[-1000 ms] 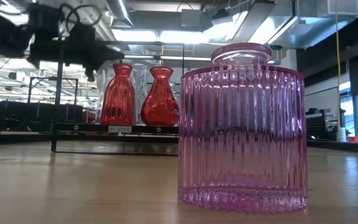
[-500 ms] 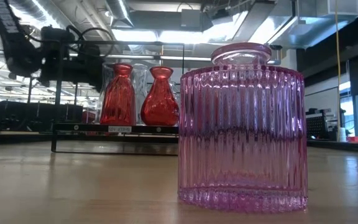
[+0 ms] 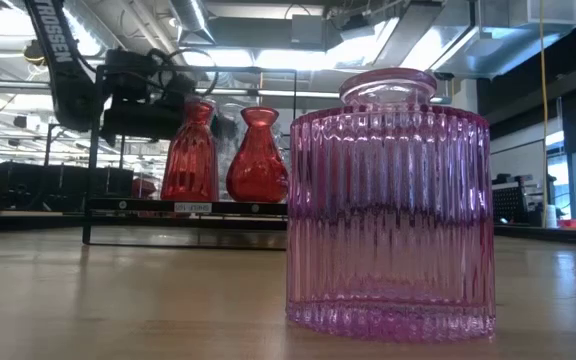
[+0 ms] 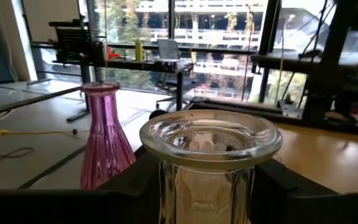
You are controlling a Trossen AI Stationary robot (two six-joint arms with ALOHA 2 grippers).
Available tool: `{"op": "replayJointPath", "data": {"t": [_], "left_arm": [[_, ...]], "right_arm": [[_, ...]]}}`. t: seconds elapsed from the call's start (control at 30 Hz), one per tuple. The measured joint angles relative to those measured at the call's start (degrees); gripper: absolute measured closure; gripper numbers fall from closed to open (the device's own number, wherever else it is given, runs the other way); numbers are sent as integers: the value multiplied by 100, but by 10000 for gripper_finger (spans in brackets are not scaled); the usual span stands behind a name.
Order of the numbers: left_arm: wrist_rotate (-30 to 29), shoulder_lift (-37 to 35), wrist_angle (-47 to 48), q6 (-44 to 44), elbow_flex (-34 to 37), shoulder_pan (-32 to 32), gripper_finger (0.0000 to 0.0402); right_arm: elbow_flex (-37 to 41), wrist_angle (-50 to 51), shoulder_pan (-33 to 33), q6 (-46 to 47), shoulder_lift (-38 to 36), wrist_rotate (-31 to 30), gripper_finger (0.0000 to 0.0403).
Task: Sort vases onto shelf
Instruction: Put the transparent vase on the shelf
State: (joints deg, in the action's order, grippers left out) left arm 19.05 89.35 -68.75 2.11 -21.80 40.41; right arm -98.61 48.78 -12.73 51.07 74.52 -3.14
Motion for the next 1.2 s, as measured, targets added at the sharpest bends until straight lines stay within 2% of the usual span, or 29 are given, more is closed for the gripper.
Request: {"op": "replayJointPath", "data": {"t": [0.1,0.3,0.43,0.7,0.9,1.07,1.2], "left_arm": [[-267,34,123,-168,0,-147,246],[-274,36,448,-295,3,-16,246],[56,34,452,-298,4,231,246],[1207,31,605,-331,2,551,246],[1222,27,607,-607,2,570,246],[1217,29,658,-693,2,570,214],[1218,29,605,-667,4,570,209]], "right_arm": [[0,-98,0,0,54,39,312],[0,-100,-2,-5,77,79,312],[0,-97,-2,-8,81,79,312],[0,-74,-2,-13,109,79,312],[-1,-87,-2,-14,211,175,312],[0,-142,-2,2,317,390,312],[0,-200,-2,27,387,581,312]]}}
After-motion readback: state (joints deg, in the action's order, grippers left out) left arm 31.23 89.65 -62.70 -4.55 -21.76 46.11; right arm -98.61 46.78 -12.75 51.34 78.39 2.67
